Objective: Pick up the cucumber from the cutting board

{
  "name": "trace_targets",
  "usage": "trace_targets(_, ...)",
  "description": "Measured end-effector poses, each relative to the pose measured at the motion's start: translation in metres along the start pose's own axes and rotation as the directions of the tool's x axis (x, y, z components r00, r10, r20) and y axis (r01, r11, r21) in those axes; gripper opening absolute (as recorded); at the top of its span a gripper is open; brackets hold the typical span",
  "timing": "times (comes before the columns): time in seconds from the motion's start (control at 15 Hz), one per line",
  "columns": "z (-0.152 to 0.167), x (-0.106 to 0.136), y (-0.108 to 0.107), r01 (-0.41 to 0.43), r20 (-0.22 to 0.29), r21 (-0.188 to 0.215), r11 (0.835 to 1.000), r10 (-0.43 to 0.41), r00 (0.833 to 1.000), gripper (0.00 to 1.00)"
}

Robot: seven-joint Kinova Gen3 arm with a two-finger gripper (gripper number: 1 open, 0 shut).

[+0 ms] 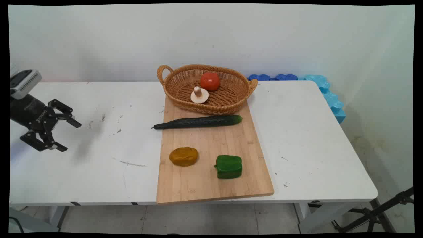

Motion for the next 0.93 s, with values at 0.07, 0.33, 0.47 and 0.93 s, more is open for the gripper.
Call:
trace_targets(0.07,0.001,0.002,-0.001,0.003,0.001,0.006,1.000,-0.003,1.000,1.00)
trace_targets(0.33,0.011,0.025,-0.008,0.021,-0.006,0.046,0.999,-0.020,1.000,1.00)
trace_targets(0.47,0.020,0.041,-0.011,0.035,-0.013,0.065,0.997,-0.034,0.999,1.00)
trace_targets(0.93,0.062,0.101,-0.022,0.083,-0.037,0.116,0.990,-0.079,0.996,1.00)
